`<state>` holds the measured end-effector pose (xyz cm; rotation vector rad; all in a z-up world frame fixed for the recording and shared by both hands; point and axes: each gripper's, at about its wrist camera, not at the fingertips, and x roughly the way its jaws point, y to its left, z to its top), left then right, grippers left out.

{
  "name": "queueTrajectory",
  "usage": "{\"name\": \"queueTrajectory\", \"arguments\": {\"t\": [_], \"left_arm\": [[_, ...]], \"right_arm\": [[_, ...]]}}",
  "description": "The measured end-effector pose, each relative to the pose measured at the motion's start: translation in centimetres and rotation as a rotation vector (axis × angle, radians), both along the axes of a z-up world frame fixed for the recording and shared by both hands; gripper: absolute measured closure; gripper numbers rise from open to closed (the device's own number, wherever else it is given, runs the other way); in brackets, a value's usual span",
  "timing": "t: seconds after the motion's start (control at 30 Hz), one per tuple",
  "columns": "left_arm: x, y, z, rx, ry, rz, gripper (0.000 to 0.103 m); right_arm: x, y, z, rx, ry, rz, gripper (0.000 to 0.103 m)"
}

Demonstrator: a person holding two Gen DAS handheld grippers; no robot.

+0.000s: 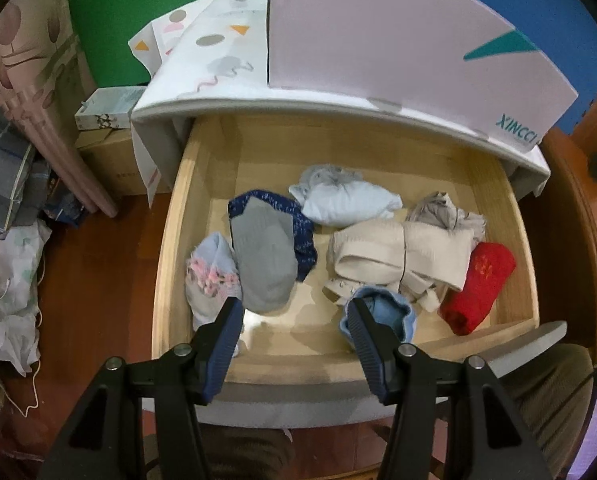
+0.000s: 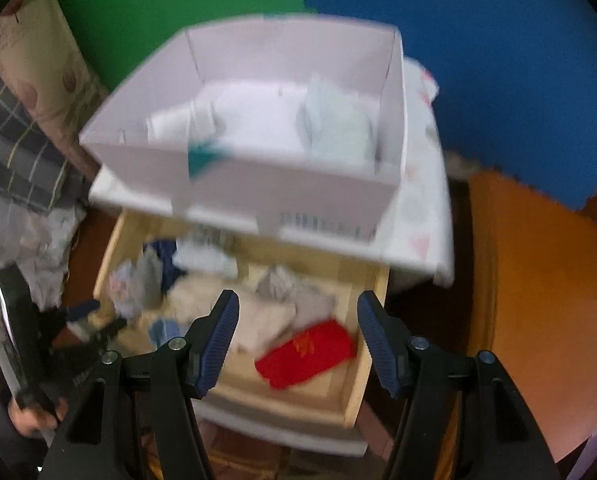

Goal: Take underwear out of drawer
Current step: 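Move the right tool back over the drawer toward the red garment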

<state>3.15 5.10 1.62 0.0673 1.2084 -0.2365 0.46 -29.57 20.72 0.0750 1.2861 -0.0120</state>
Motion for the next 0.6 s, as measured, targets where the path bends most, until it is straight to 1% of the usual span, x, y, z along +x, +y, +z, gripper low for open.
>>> {"name": "queueTrajectory", "arguments": {"t": [0.1, 0.23, 0.3, 0.37, 0.5, 0.6], "left_arm": [[-0.2, 0.0, -0.6, 0.006, 0.009, 0.008, 0.047], [-0.2, 0.4, -1.2, 0.005, 0.024, 0.025, 0.047], [-0.1, 0.6, -1.5, 0.009, 0.031, 0.029, 0.047], [0.0, 0.9, -1.8, 0.008, 0.035, 0.031, 0.047], [0.3, 1.2, -2.2, 0.006, 0.042, 0.035, 0.047], [0.6, 1.2, -2.7, 0.003, 0.053, 0.035, 0.047]], "right_arm": [[-1.4, -0.4, -3.5, 0.006, 0.087, -0.031, 0.044], [-2.6, -0.8, -9.4, 0.039, 0.245, -0.093, 0.044], [-3.2, -0.9, -11.7, 0.07, 0.3, -0.129, 0.041], [-3.3, -0.9, -13.5, 0.081, 0.343, -0.156, 0.029], [-2.6, -0.7, -16.0, 0.079, 0.379, -0.189, 0.025], [-2.1, -0.5, -17.5, 0.077, 0.406, -0.199, 0.02]]}}
